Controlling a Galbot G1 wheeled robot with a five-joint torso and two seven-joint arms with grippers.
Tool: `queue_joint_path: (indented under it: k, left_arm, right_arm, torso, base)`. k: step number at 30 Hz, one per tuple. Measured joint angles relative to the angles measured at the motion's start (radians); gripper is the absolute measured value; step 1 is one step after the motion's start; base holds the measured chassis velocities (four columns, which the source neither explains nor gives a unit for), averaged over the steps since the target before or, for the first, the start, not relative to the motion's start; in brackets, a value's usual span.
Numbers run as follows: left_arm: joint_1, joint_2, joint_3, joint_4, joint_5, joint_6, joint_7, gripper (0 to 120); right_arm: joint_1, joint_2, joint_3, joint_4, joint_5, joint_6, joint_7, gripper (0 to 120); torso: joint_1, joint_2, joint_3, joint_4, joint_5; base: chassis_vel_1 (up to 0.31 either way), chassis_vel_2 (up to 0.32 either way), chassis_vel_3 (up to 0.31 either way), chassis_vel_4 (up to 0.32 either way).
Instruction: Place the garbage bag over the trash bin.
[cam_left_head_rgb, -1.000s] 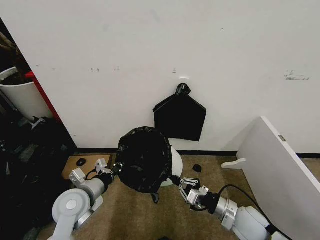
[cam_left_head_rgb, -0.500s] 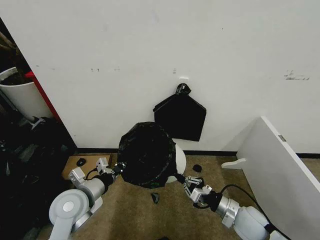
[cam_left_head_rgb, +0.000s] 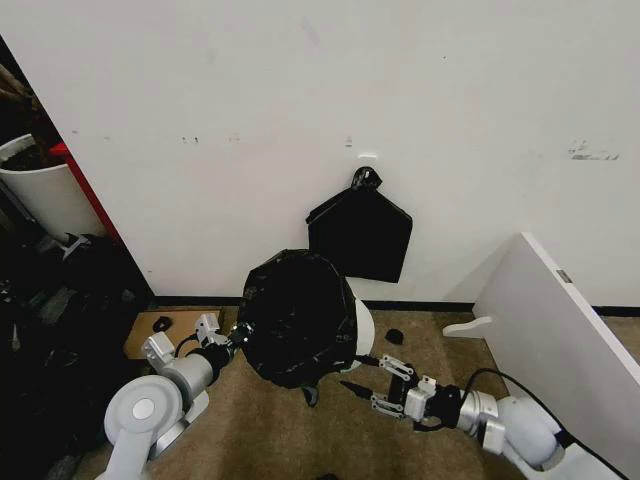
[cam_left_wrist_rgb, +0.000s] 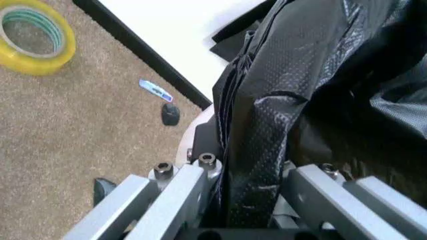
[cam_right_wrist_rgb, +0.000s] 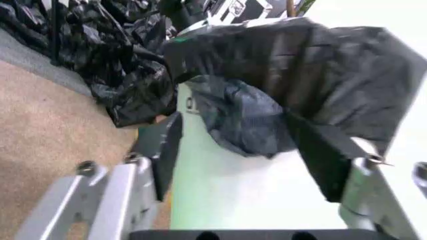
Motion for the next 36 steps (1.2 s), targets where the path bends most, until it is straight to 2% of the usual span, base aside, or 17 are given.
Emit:
queue_joint_path:
  k: [4,5,7,9,10,12,13,14,15,16,18,19,20,21,27,29,36]
  left_arm:
    - [-0.004,0.004,0.008,0.003,0.005,-0.007,0.0,0]
    - [-0.004,0.005,0.013,0.006,0.01,-0.013,0.0,0]
    - [-0.004,0.005,0.015,0.008,0.013,-0.016,0.0,0]
    - [-0.003,0.001,0.038,0.016,0.023,-0.038,-0.009,0]
    - [-0.001,-0.001,0.048,0.019,0.028,-0.048,-0.015,0]
    - [0.003,-0.015,0.089,0.032,0.046,-0.085,-0.047,0]
    - [0.003,-0.015,0.089,0.032,0.046,-0.085,-0.047,0]
    - [0.005,-0.028,0.113,0.044,0.054,-0.1,-0.071,0]
    - [0.006,-0.04,0.127,0.054,0.057,-0.107,-0.09,0]
    - [0.007,-0.046,0.133,0.06,0.06,-0.109,-0.099,0]
    - [0.009,-0.063,0.146,0.078,0.074,-0.113,-0.127,0]
    - [0.009,-0.072,0.153,0.097,0.088,-0.114,-0.169,0]
    - [0.008,-0.072,0.154,0.1,0.09,-0.114,-0.176,0]
    - [0.006,-0.073,0.158,0.111,0.1,-0.115,-0.204,0]
    - [-0.016,-0.05,0.173,0.154,0.118,-0.108,-0.289,0]
    - [-0.018,-0.048,0.175,0.158,0.119,-0.104,-0.291,0]
    - [-0.084,-0.045,0.227,0.256,0.174,-0.085,-0.291,0]
  right_arm:
    - [0.005,0.003,0.07,-0.023,0.125,-0.017,-0.174,79]
    - [0.006,0.003,0.093,-0.027,0.198,-0.036,-0.249,84]
    - [0.006,0.003,0.103,-0.027,0.238,-0.047,-0.283,86]
    - [0.004,-0.001,0.125,-0.011,0.426,-0.098,-0.317,97]
    - [0.001,-0.003,0.126,0.002,0.458,-0.109,-0.291,98]
    - [-0.01,-0.005,0.12,0.06,0.49,-0.133,-0.106,100]
    - [-0.01,-0.005,0.12,0.06,0.49,-0.133,-0.106,100]
    - [-0.017,0.0,0.106,0.112,0.435,-0.157,0.062,100]
    - [-0.021,0.007,0.093,0.144,0.372,-0.181,0.17,100]
    - [-0.024,0.011,0.084,0.163,0.331,-0.199,0.231,100]
    - [-0.036,0.031,0.052,0.219,0.182,-0.275,0.434,100]
    - [-0.052,0.054,0.02,0.264,0.063,-0.349,0.621,100]
    - [-0.054,0.056,0.017,0.269,0.052,-0.357,0.639,100]
    - [-0.067,0.074,-0.005,0.298,-0.016,-0.398,0.735,100]
    - [-0.066,0.139,-0.034,0.307,-0.166,-0.397,0.799,100]
    - [-0.065,0.143,-0.034,0.305,-0.172,-0.394,0.799,100]
    - [-0.073,0.18,-0.037,0.269,-0.192,-0.359,0.802,100]
  torso:
    - [0.0,0.0,0.0,-0.0002,0.0001]
    - [0.0,0.0,0.0,-0.0001,0.0]
    - [0.0,0.0,0.0,-0.0001,0.0]
    - [0.0,0.0,0.0,-0.0001,0.0001]
    - [0.0,0.0,0.0,-0.0001,0.0002]
    - [0.0,0.0,0.0,-0.0001,-0.0003]
    - [0.0,0.0,0.0,-0.0001,-0.0003]
    - [0.0,0.0,0.0,-0.0002,-0.0009]
    - [0.0,0.0,0.0,-0.0002,-0.0006]
    - [0.0,0.0,0.0,-0.0001,-0.0003]
    - [0.0,0.0,0.0,0.0,-0.0004]
    - [0.0,0.0,0.0,0.0,0.0]
    - [0.0,0.0,0.0,0.0,0.0001]
    - [0.0,0.0,0.0,-0.0002,-0.0002]
    - [0.0,0.0,0.0,0.0002,-0.0001]
    - [0.0,0.0,0.0,0.0002,-0.0001]
    - [0.0,0.0,0.0,-0.0002,-0.0001]
  base:
    - [0.0,0.0,0.0,0.0]
    - [0.0,0.0,0.0,0.0]
    - [0.0,0.0,0.0,0.0]
    - [0.0,0.0,0.0,0.0]
    - [0.0,0.0,0.0,0.0]
    - [0.0,0.0,0.0,0.0]
    - [0.0,0.0,0.0,0.0]
    - [0.0,0.0,0.0,0.0]
    - [0.0,0.0,0.0,0.0]
    - [0.0,0.0,0.0,0.0]
    - [0.0,0.0,0.0,0.0]
    - [0.0,0.0,0.0,0.0]
    - [0.0,0.0,0.0,0.0]
    - [0.0,0.0,0.0,0.0]
    - [0.0,0.0,0.0,0.0]
    - [0.0,0.0,0.0,0.0]
    - [0.0,0.0,0.0,0.0]
